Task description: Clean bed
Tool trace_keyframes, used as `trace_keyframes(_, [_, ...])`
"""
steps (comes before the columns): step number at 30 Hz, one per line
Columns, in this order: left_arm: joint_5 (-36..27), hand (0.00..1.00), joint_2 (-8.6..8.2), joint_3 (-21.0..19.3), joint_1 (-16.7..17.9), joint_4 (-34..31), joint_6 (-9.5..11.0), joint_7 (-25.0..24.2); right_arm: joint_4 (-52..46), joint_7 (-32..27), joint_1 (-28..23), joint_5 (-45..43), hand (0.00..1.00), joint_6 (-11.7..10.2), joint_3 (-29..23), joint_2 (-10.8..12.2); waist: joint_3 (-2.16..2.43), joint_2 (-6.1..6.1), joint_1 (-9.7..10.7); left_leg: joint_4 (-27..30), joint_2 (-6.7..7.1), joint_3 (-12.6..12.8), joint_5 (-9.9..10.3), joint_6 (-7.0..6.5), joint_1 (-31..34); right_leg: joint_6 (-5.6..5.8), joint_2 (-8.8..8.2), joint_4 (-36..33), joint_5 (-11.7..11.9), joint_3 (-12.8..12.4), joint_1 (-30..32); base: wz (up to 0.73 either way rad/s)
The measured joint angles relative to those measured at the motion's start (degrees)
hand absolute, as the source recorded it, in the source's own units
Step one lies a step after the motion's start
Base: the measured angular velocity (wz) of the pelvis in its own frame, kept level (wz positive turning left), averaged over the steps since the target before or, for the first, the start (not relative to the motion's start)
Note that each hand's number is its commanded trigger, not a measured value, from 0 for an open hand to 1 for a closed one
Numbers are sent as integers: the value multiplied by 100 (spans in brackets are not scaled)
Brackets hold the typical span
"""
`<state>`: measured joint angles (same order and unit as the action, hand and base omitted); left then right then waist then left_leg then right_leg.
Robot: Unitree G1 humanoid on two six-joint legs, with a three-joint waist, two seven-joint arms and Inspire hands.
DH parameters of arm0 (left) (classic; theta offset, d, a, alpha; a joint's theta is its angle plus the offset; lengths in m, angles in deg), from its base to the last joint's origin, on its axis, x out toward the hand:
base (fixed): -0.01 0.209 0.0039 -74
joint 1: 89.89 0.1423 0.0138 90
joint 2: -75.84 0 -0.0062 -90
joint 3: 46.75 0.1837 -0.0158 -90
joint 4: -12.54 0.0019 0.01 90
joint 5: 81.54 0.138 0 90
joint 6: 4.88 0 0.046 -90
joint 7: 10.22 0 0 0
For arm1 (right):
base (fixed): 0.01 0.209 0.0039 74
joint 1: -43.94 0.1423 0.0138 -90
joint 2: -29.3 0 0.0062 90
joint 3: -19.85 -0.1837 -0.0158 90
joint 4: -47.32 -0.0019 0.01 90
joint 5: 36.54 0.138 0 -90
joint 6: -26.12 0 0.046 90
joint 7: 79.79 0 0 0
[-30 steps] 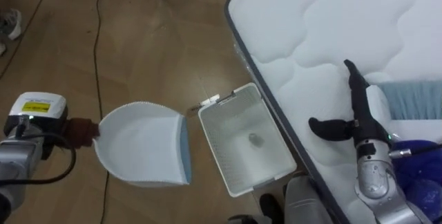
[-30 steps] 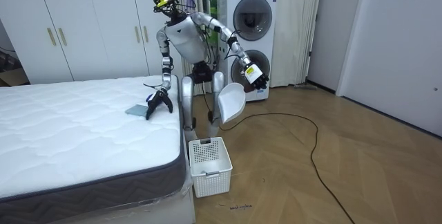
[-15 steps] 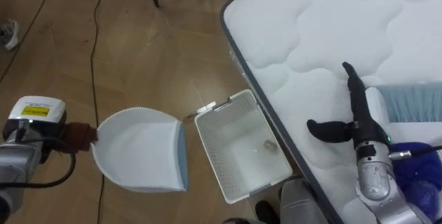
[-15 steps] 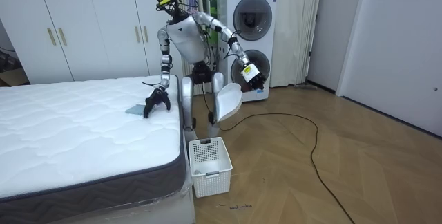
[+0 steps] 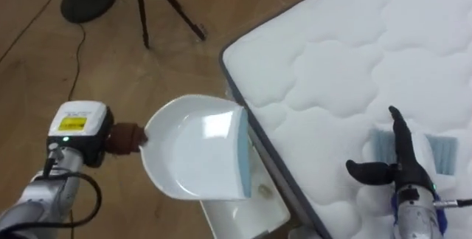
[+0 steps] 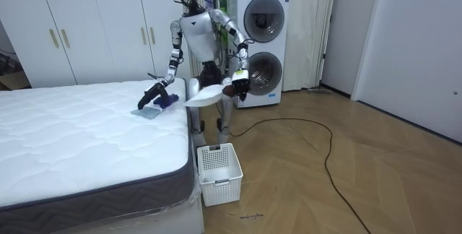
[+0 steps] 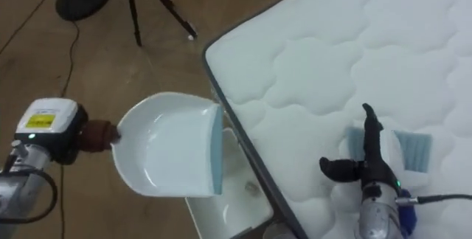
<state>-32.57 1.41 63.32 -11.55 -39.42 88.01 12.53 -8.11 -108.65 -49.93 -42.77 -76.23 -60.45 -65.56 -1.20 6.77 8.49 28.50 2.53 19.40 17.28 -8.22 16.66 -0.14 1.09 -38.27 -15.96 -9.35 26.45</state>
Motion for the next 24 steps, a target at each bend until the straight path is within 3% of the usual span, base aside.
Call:
trace_keyframes(1, [-3, 100, -157, -256, 165, -130, 27, 109, -2, -1, -20, 12, 0, 3, -6, 44, 6, -105, -136, -93, -114, 298, 36, 19, -188, -66, 39, 135, 132, 116, -58, -143])
trace_keyframes(2, [-8, 100, -343, -461, 316, -247, 35, 227, -14, -1, -49, 27, 0, 31, -4, 45, 8, -131, -216, -139, -235, 520, 63, 21, -307, -140, 58, 374, 310, 370, -138, -152])
trace_keyframes(3, [-11, 100, -420, -513, 355, -275, 44, 279, -31, -1, -55, 42, 0, 71, -5, 45, 7, -134, -268, -190, -277, 575, 76, 28, -362, -173, 64, 504, 415, 499, -183, -156])
trace_keyframes(4, [-21, 100, -510, -636, 459, -356, 100, 334, -83, 17, -63, 64, 0, 194, 8, 84, 7, -191, -414, -352, -346, 784, 75, 30, -482, -253, 60, 785, 638, 803, -233, -180])
trace_keyframes(5, [-59, 100, -555, -740, 630, -486, 107, 389, -211, 37, -86, 139, 0, 315, 43, 153, 33, -225, -537, -538, -535, 1256, 75, 29, -572, -293, 90, 1110, 917, 1210, -349, -188])
trace_keyframes(6, [-107, 100, -559, -779, 703, -541, 108, 407, -272, 38, -111, 181, 0, 346, 40, 202, 27, -261, -591, -610, -611, 1545, 74, 30, -630, -271, 51, 1061, 907, 1512, -385, -181])
trace_keyframes(7, [-206, 100, -615, -835, 821, -554, 121, 431, -347, 29, -190, 260, 0, 371, 36, 268, 40, -354, -702, -805, -669, 1993, 57, 56, -855, -223, -155, 737, 646, 1970, -509, -177])
trace_keyframes(8, [-321, 100, -684, -866, 931, -554, 120, 447, -346, 29, -199, 319, 0, 380, 38, 270, 27, -406, -794, -992, -690, 2509, 47, 69, -1081, -116, -490, 514, 400, 2277, -635, -166])
trace_keyframes(9, [-404, 100, -710, -866, 991, -553, 113, 447, -347, 26, -198, 325, 0, 380, 37, 270, 31, -412, -825, -1070, -695, 2713, 42, 77, -1181, -86, -677, 375, 305, 2399, -739, -163])
trace_keyframes(11, [-775, 100, -841, -869, 1075, -555, 97, 445, -353, 25, -192, 383, 0, 374, 48, 312, 53, -432, -929, -1431, -699, 3423, -40, 173, -1523, 76, -1193, 129, 68, 2699, -1301, -147])
trace_keyframes(12, [-871, 100, -854, -869, 1076, -559, 89, 444, -354, 33, -188, 391, 0, 373, 66, 343, 67, -459, -980, -1473, -700, 3573, -52, 186, -1545, 111, -1269, 169, 50, 2756, -1441, -143])
trace_keyframes(14, [-1019, 100, -891, -870, 1095, -589, -5, 443, -369, 148, -181, 422, 0, 366, 242, 380, 110, -570, -1067, -1459, -696, 3975, -56, 193, -1529, 287, -1476, 650, 70, 3076, -2093, -125])
trace_keyframes(15, [-1036, 100, -915, -870, 1105, -594, -19, 443, -359, 187, -176, 425, 0, 363, 277, 384, 110, -588, -1066, -1404, -688, 3955, -56, 194, -1514, 363, -1503, 838, 151, 3180, -2242, -132])
trace_keyframes(16, [-1144, 100, -968, -871, 1143, -618, -36, 441, -310, 283, -147, 415, 0, 361, 338, 410, 106, -637, -1160, -1263, -671, 3539, -56, 193, -1406, 456, -1498, 1295, 295, 3261, -2415, -150])
trace_keyframes(17, [-1342, 100, -1042, -871, 1187, -617, -37, 413, -181, 383, -58, 416, 0, 361, 422, 425, 97, -618, -1210, -1106, -664, 2828, -60, 186, -1275, 486, -1425, 1656, 303, 3266, -2512, -150])
trace_keyframes(18, [-1392, 100, -1063, -870, 1194, -617, -37, 380, -95, 421, -8, 419, 0, 363, 465, 443, 98, -609, -1184, -1055, -670, 2548, -61, 184, -1210, 520, -1395, 1798, 322, 3264, -2580, -108])
trace_keyframes(19, [-1454, 100, -1092, -866, 1182, -621, -9, 323, 3, 477, 2, 413, 0, 365, 484, 487, 105, -585, -1109, -903, -687, 2153, -65, 187, -1117, 633, -1330, 2058, 378, 3239, -2664, -51])
trace_keyframes(20, [-1484, 100, -1117, -865, 1174, -620, 40, 289, 77, 514, 1, 416, 0, 365, 481, 506, 106, -569, -931, -803, -701, 1940, -77, 208, -1074, 705, -1277, 2209, 415, 3226, -2728, -33])
trace_keyframes(24, [-1753, 100, -1333, -828, 1183, -614, 148, 166, 160, 673, -8, 415, 0, 364, 461, 515, 84, -530, -589, -689, -880, 1904, -98, 249, -1064, 684, -1144, 2245, 421, 3210, -2761, -13])
